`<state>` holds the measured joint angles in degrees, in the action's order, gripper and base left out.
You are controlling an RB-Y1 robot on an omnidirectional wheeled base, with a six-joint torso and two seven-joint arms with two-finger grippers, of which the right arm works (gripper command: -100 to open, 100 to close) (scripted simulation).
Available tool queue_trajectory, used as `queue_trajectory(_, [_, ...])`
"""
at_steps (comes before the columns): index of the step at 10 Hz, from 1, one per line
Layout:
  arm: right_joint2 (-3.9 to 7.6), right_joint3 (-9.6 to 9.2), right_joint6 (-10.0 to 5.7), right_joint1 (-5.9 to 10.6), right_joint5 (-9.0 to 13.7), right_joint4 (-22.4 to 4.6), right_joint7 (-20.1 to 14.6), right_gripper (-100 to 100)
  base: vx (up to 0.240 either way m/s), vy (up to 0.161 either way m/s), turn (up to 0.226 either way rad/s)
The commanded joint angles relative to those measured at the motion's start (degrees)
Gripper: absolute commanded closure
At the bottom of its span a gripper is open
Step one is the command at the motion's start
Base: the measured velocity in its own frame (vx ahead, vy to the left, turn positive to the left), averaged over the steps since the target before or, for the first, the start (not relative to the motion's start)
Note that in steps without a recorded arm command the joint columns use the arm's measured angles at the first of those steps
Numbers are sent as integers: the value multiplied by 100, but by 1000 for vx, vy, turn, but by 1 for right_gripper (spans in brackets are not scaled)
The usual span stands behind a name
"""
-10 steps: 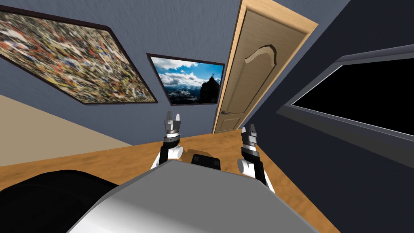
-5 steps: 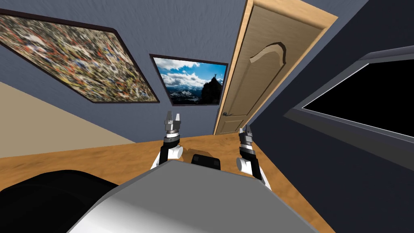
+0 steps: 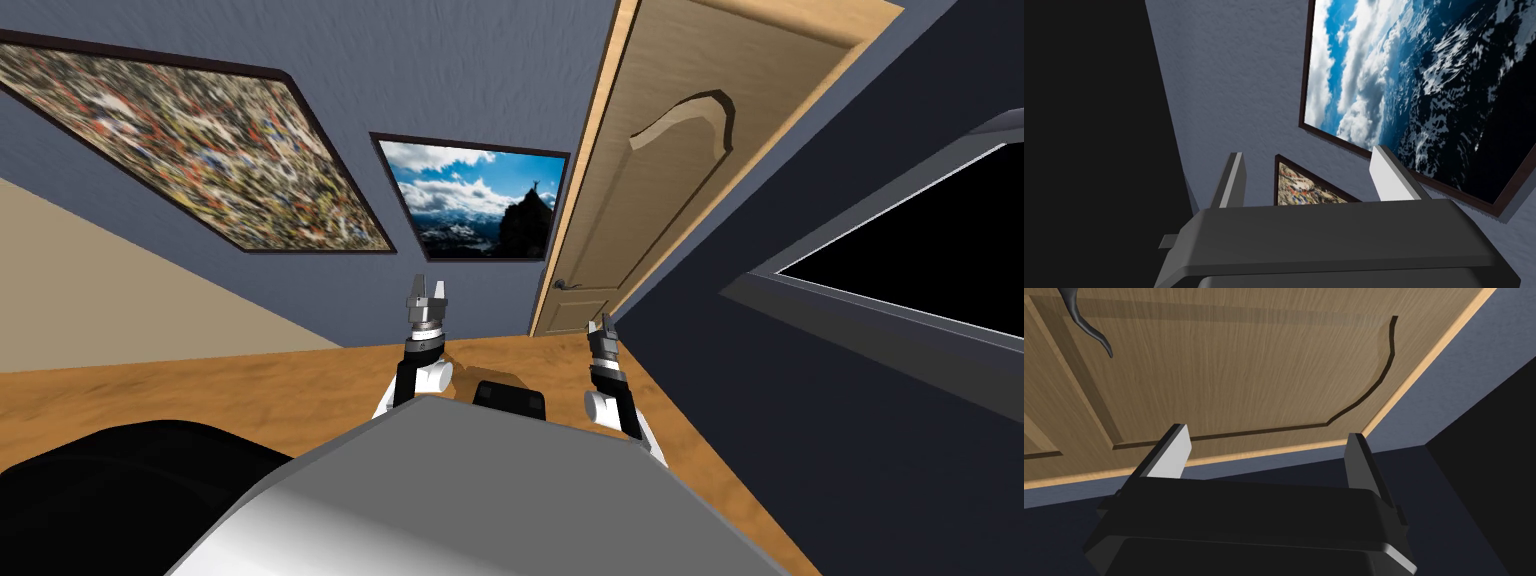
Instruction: Pull the door open
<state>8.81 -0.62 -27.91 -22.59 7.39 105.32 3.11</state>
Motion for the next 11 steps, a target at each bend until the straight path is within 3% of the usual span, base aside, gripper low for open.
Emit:
queue_trajectory(1, [75,-14,-81,130,3,-286,-82,-100,66,-48,152])
queue_trajectory(8, [277,-17,-249,396,28,-1119,-269,-100,44,-35,75])
queue_trajectory(11, [483,-21,-419,668,54,-1781,-460,-100,67,-66,162])
